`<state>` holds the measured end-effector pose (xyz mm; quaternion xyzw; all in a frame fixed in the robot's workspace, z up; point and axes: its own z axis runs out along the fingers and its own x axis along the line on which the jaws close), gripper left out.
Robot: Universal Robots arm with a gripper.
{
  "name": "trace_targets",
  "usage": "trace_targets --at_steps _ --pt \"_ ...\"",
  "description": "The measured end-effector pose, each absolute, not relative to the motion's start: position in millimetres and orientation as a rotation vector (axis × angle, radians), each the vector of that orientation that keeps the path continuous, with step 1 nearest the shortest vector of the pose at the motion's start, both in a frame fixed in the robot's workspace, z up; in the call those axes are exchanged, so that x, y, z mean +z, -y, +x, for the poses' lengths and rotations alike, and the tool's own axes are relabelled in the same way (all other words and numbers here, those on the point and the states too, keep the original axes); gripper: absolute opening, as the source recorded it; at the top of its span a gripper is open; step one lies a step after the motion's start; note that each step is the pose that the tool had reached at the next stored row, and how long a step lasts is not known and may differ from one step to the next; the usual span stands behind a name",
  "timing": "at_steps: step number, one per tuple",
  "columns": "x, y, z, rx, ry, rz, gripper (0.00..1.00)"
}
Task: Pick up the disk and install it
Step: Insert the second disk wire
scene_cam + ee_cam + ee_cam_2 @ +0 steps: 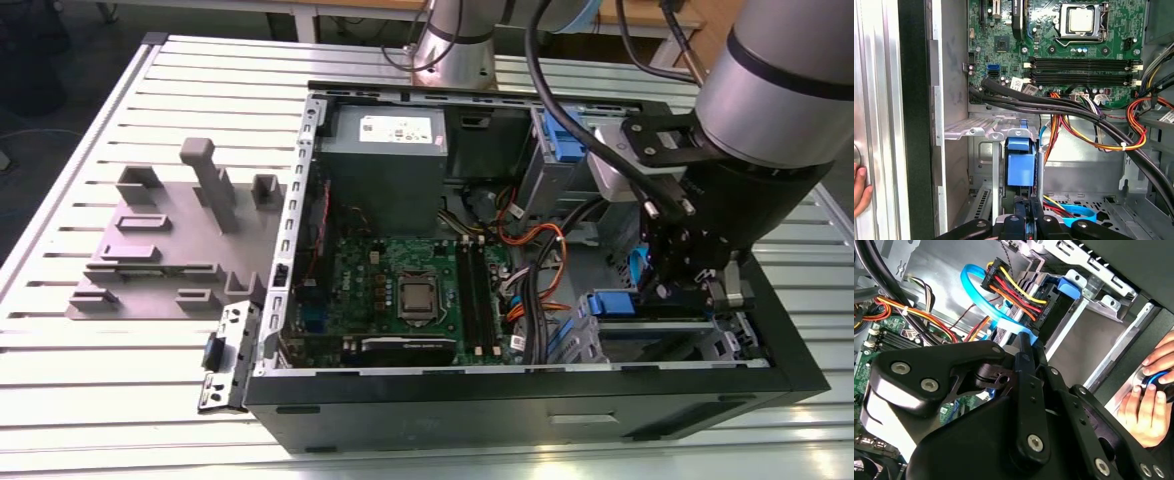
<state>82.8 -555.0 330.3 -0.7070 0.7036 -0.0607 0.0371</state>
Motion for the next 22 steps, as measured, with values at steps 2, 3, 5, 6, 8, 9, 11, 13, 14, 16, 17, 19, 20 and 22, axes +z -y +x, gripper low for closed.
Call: trace_targets --at_steps 2,3,5,6,8,9,11,13,14,16,17,19,20,22 --pt "330.2 554.9 82.8 -0.184 -2.159 -2.169 0.16" --pt "330.3 554.9 82.8 -0.184 -2.159 -2.169 0.16" --pt "330.9 555.0 82.8 -0.183 -2.159 -2.169 0.16" --pt "331.4 554.9 82.8 -0.183 -2.159 -2.169 0.16" --pt "332.7 554.9 82.8 -0.183 -2.159 -2.169 0.16" --pt "333.2 554.9 82.8 -0.183 -2.159 -2.169 0.16" --pt "334.3 555.0 82.8 -0.183 -2.159 -2.168 0.16" --pt "334.6 554.9 82.8 -0.18 -2.158 -2.167 0.16" --pt "334.8 555.0 82.8 -0.178 -2.157 -2.167 0.16" --pt "334.7 555.8 82.8 -0.176 -2.156 -2.165 0.16" --pt "334.6 556.7 82.8 -0.175 -2.156 -2.165 0.16" --pt "334.5 558.7 82.8 -0.17 -2.154 -2.162 0.16" --pt "334.4 559.4 82.8 -0.166 -2.153 -2.161 0.16" --pt "334.4 560.5 82.8 -0.157 -2.15 -2.156 0.16"
